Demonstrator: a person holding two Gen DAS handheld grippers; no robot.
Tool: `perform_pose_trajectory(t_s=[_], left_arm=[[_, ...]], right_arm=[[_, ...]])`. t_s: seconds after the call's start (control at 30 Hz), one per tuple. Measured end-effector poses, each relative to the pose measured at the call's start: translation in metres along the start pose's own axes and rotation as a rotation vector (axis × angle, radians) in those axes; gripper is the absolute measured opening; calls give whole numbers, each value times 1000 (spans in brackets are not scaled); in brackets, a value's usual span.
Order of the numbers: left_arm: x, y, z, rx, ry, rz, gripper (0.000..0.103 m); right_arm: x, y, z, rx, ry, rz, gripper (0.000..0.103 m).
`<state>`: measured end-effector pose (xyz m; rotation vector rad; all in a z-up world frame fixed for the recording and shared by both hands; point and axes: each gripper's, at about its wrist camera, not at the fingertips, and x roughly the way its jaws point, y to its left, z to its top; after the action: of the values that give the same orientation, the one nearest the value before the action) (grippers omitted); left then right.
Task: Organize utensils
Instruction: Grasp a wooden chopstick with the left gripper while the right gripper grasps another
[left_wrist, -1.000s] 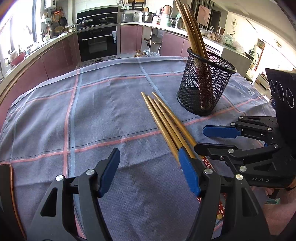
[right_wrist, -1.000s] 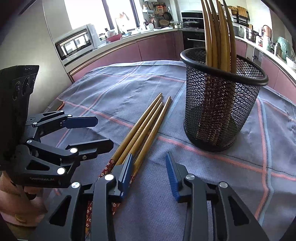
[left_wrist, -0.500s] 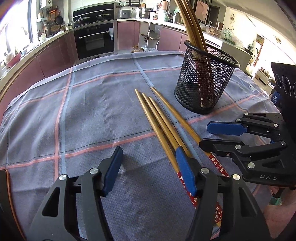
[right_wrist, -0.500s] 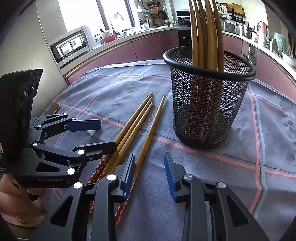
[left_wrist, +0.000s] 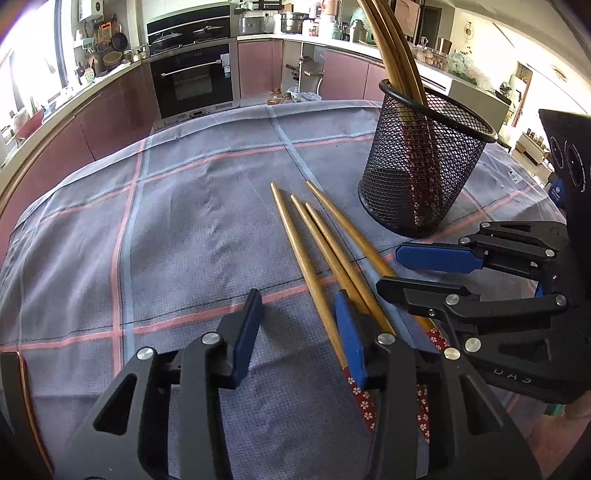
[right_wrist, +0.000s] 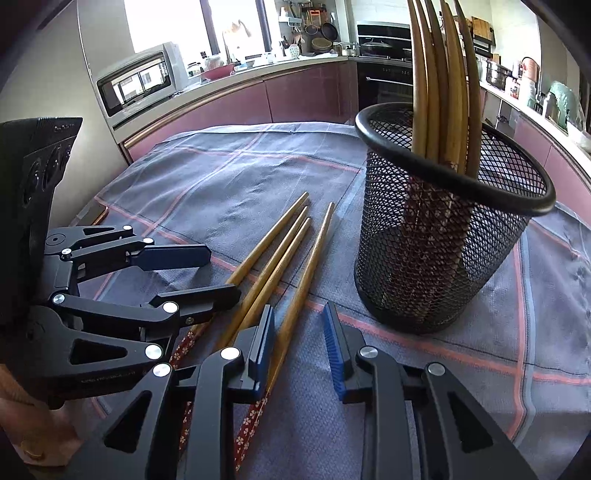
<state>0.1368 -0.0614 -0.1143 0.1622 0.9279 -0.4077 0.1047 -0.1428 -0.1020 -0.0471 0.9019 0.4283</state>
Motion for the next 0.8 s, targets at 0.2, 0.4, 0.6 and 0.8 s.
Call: perform_pose_trajectory(t_s=[0.2, 0.4, 0.6, 0.8], left_arm=[[2, 0, 3, -20, 0, -7, 27], [3, 0, 2, -41, -1, -22, 13], [1, 1, 1, -72, -5, -36, 9], [-8, 3, 0, -87, -21, -50, 8]], right_arm=[[1, -5, 1, 19, -4, -3, 15], [0, -13, 0, 66, -9, 34, 10], [-3, -22, -3, 119, -13, 75, 6], [-12, -24, -6, 135, -32, 97, 6]])
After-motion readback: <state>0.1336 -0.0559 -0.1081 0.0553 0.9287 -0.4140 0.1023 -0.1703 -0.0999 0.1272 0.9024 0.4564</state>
